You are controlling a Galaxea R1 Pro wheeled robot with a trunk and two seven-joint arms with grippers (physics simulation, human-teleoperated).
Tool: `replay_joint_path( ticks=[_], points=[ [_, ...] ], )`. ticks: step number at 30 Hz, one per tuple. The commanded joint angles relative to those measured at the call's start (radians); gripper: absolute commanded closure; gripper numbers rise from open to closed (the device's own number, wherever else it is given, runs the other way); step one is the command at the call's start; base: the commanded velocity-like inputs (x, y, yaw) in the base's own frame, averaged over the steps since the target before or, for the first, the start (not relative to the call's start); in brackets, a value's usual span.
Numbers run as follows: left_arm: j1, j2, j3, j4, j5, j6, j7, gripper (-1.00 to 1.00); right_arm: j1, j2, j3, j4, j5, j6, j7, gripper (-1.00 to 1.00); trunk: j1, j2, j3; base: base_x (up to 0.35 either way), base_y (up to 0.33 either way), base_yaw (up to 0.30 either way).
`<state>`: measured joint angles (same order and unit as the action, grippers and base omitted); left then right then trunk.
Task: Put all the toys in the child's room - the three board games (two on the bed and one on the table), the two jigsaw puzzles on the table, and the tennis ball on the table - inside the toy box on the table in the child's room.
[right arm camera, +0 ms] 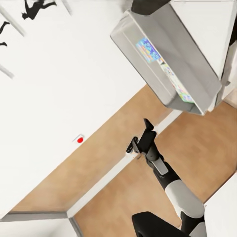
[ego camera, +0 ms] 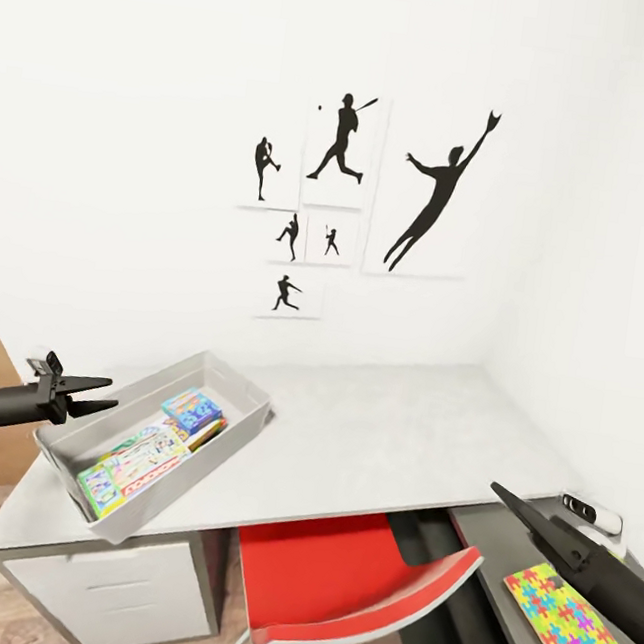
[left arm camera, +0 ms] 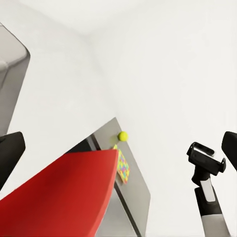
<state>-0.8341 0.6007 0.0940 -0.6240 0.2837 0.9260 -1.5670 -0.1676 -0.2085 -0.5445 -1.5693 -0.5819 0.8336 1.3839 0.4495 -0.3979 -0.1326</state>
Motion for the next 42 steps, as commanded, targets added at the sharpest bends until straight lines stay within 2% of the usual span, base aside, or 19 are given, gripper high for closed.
replay_joint_path(
  ticks=[1,42],
  points=[
    [0.000,0.001,0.000,0.000,0.000,0.010,-0.004,-1.00,-0.001,0.000,0.000,0.000,-0.002,0.009,0.001,-1.00,0.001,-0.002,-0.001,-0.051,0.011,-0.244],
    [0.000,0.001,0.000,0.000,0.000,0.007,-0.004,-1.00,-0.001,0.000,-0.002,0.002,-0.003,0.009,0.000,-1.00,0.001,-0.002,0.035,-0.004,0.001,-0.244]
  ],
)
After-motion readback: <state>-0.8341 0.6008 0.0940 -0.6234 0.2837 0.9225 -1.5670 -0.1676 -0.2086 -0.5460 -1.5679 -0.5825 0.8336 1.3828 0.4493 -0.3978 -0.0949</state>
